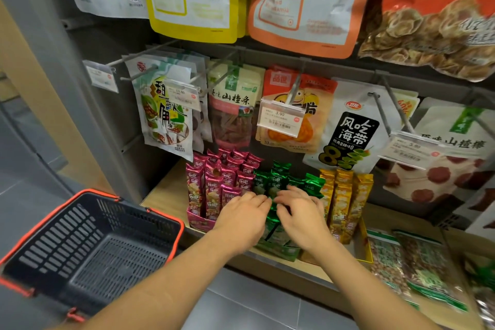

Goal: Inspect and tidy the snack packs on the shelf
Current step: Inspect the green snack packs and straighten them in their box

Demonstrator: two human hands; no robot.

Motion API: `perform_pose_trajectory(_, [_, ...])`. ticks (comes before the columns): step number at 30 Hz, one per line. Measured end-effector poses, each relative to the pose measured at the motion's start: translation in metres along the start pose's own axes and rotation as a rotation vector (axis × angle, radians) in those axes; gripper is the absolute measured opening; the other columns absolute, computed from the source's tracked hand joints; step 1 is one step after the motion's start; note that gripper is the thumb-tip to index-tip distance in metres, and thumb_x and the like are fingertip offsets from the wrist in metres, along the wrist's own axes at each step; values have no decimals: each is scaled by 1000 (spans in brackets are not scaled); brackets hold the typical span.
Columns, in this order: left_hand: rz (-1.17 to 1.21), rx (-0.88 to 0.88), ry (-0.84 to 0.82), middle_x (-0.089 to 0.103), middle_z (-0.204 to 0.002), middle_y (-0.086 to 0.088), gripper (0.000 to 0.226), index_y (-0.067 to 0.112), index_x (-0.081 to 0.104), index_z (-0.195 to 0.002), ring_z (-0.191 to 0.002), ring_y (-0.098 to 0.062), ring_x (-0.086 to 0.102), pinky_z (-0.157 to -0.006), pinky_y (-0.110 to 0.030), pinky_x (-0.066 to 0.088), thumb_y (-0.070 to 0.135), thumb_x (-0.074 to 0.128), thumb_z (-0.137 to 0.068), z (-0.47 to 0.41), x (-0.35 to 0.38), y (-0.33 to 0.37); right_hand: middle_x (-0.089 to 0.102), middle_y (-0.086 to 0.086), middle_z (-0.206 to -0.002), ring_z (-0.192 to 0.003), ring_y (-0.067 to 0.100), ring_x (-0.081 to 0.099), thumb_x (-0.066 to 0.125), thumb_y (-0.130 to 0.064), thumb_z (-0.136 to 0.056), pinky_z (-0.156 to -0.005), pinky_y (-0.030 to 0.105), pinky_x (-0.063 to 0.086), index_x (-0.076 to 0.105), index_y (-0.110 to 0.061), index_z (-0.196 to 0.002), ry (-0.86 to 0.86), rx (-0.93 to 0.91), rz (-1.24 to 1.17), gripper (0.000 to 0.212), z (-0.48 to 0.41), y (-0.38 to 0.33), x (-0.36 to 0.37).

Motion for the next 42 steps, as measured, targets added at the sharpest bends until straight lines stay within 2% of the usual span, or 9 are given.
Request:
perform_pose_trajectory(2, [-18,2,6,37,-152,-5,60,12,29,-150,-136,-25,31,-109,-40,32,32,44,-96,-1,-1,1,66,-4,-121,-114,17,58,52,-20,-94,-97,32,41,68,-23,-115,221,85,-224,26,1,7,-19])
perform_pose_trajectory(5, [8,-3,-18,39,-150,-6,64,11,32,-148,-134,-25,31,-107,-43,36,45,42,-95,-2,-1,2,70,-3,-107,-94,16,62,57,-15,-92,-76,22,40,69,-20,-107,377,222,-362,20,-13,14,-41])
perform_pose_trajectory(13, [155,-39,-49,52,-137,-3,55,18,39,-141,-126,-23,41,-99,-43,45,47,48,-95,-3,-1,-5,62,2,-119,-120,27,48,53,-38,-93,-92,41,38,60,-31,-119,18,289,189,28,-73,9,-24])
perform_pose_trajectory(20, [178,-13,-52,48,-141,-2,54,16,41,-141,-129,-22,38,-103,-43,43,43,51,-95,-3,2,-5,66,0,-102,-118,24,46,60,-28,-89,-85,39,30,68,-32,-100,78,303,224,14,-73,7,-19])
perform_pose_trajectory(26, [214,-34,-101,34,-150,-4,71,14,35,-147,-136,-23,24,-109,-45,37,49,54,-88,-7,7,-6,66,9,-106,-99,27,61,59,-13,-94,-81,32,47,70,-10,-107,577,-14,-177,17,-21,-24,-79])
perform_pose_trajectory(31, [321,-44,-98,36,-152,-5,77,14,33,-149,-138,-23,28,-113,-34,29,48,59,-85,-9,-2,-11,64,22,-108,-105,27,59,57,4,-91,-100,26,45,67,9,-100,951,-396,-208,14,60,-48,-138])
perform_pose_trajectory(36, [396,-117,30,59,-135,0,38,22,64,-126,-122,-17,53,-104,-30,40,18,57,-89,-1,-42,-17,60,23,-105,-105,22,55,54,6,-91,-101,25,42,65,12,-98,1034,-495,-180,14,112,-54,-191])
perform_pose_trajectory(39, [638,-171,100,73,-103,10,31,37,72,-89,-91,-9,66,-89,-31,52,12,54,-91,11,-78,-11,61,14,-103,-101,17,56,56,0,-91,-96,20,42,66,7,-98,951,-418,-252,13,125,-45,-193])
perform_pose_trajectory(42, [1143,-9,-45,75,-97,12,21,43,72,-94,-89,-5,69,-75,-26,54,27,59,-94,29,-104,27,64,4,-95,-90,3,58,59,0,-91,-83,9,43,66,-10,-95,820,-243,-482,13,127,-29,-177])
Point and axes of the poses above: each hand's wrist, its own z-axis away from the middle knuckle, its own x-axis out of the palm, y = z × x, the point moved 6 cm from there along -z, towards the middle knuckle
